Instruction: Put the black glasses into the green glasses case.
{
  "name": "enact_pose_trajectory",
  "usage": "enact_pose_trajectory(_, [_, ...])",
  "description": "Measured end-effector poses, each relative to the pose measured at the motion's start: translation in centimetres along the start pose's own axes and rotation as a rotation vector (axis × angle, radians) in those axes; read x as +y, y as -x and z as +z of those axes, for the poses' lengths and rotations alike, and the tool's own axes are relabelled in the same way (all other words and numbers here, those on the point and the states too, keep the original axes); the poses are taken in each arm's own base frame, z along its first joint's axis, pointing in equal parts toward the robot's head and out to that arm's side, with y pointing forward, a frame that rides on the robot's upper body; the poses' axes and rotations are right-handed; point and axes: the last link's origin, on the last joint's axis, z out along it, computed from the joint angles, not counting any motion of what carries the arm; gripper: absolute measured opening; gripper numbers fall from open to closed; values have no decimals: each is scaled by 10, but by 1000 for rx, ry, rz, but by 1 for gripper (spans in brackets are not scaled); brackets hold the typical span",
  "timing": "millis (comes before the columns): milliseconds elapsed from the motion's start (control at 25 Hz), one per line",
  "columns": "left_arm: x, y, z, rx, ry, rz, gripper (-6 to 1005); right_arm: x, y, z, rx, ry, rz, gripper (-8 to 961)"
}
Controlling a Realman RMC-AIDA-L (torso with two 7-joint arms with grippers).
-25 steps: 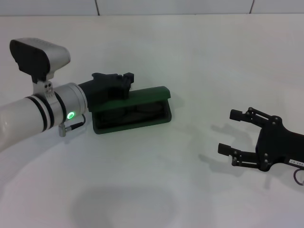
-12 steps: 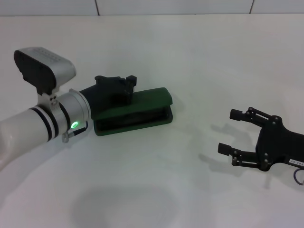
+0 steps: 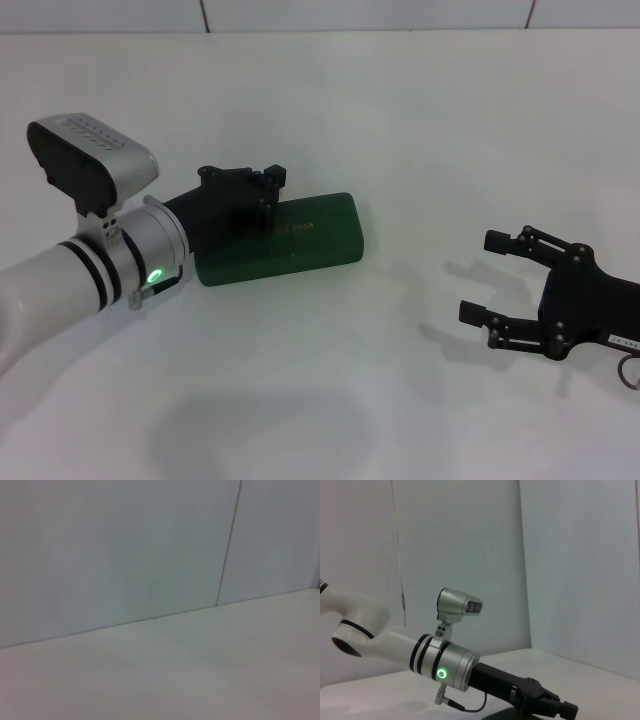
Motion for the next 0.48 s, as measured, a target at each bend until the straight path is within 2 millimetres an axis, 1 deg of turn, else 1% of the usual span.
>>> enact_pose_trajectory(160, [-1, -6, 1, 17, 12, -60, 74, 0, 0, 0, 0, 0, 1, 874])
enact_pose_trajectory(320, [-6, -29, 1, 31, 94, -220, 75, 0, 0, 0, 0, -1, 4, 874])
enact_pose_trajectory(480, [-18, -54, 1, -51, 193, -334, 76, 0, 0, 0, 0, 0, 6, 874])
